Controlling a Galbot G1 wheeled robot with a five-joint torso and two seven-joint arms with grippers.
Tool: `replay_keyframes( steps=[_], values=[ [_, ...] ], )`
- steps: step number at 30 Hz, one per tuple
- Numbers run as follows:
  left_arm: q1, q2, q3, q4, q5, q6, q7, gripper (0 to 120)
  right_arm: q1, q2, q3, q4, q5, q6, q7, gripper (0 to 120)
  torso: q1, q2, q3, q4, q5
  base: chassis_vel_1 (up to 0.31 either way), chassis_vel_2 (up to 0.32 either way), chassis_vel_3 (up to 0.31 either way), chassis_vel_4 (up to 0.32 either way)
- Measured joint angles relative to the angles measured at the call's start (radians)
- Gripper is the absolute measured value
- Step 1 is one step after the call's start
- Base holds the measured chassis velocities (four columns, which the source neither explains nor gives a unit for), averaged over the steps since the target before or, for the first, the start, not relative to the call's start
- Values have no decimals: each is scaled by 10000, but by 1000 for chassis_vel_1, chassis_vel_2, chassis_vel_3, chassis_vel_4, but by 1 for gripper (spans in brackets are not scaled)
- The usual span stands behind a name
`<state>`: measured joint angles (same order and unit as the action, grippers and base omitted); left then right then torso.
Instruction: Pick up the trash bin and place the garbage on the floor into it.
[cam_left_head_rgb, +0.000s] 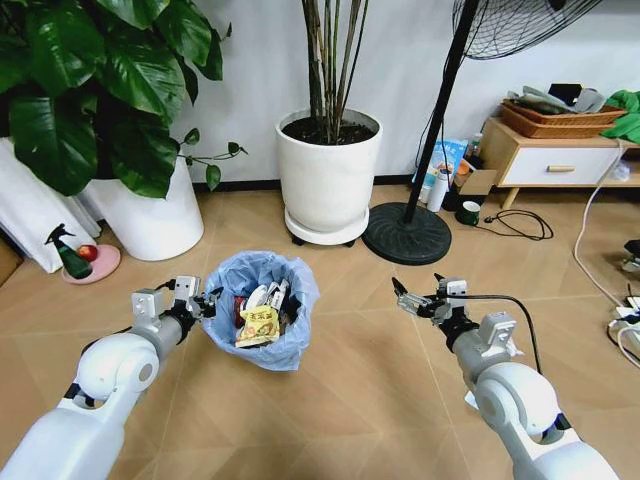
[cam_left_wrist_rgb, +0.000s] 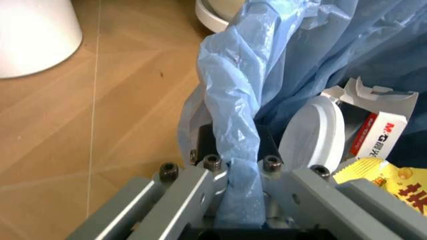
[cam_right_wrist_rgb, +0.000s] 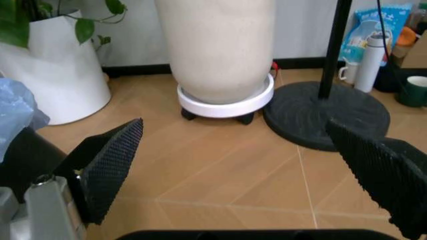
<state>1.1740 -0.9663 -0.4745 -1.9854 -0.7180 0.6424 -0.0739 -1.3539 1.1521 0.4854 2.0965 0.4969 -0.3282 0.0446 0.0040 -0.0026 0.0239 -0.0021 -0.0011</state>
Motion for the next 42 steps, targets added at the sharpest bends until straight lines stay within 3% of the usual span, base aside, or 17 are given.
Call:
replay_keyframes(
  steps=[11,42],
  values=[
    [-3,-32,12,10,16,0,8,0,-101,140,48,-38,-25,62,22,100,0,1,0,0,3,87,-102,-97,88],
    [94,-82,-45,-110,37,-8,12,0,-229,221,85,33,-20,-13,40,100,1,1,0,-1,2,-36,-23,36,24]
  ],
)
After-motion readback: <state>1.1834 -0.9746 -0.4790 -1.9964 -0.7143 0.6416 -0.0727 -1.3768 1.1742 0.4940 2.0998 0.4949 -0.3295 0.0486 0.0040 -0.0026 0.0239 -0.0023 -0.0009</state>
